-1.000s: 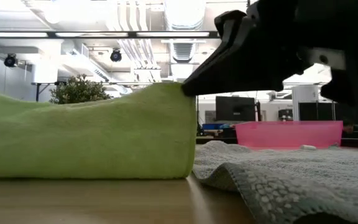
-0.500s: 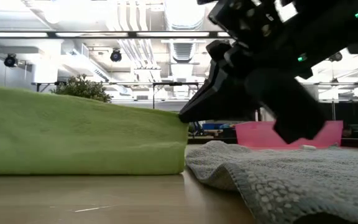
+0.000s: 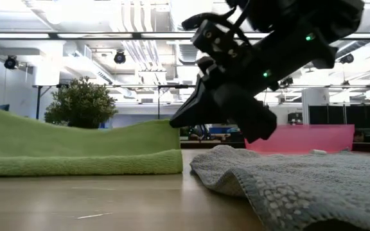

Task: Roll microfiber towels into tight, uniform cylinder then place into a basket
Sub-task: Fold the green microfiber cloth

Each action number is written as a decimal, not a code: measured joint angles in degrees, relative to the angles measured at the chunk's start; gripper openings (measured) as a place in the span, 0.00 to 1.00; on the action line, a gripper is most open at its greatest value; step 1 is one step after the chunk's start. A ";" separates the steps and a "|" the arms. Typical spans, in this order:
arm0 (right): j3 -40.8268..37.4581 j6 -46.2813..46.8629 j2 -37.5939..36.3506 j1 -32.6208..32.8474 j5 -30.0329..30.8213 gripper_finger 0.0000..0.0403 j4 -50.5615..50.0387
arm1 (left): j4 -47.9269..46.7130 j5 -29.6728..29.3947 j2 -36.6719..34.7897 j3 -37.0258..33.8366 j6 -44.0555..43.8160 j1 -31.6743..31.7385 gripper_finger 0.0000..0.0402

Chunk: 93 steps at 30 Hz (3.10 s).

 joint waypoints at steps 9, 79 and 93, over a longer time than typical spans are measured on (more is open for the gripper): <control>-0.58 0.36 -0.02 -3.51 -1.91 0.02 -1.07 | 1.20 -0.80 0.00 -2.53 -0.02 0.00 0.00; -0.96 10.69 -7.06 -8.17 -47.25 0.22 -9.38 | 24.54 -20.00 0.22 0.67 33.59 -3.76 0.26; -0.96 4.81 -7.06 -7.28 -45.43 0.29 -7.53 | 30.90 -23.52 0.96 -1.86 37.67 -2.93 0.50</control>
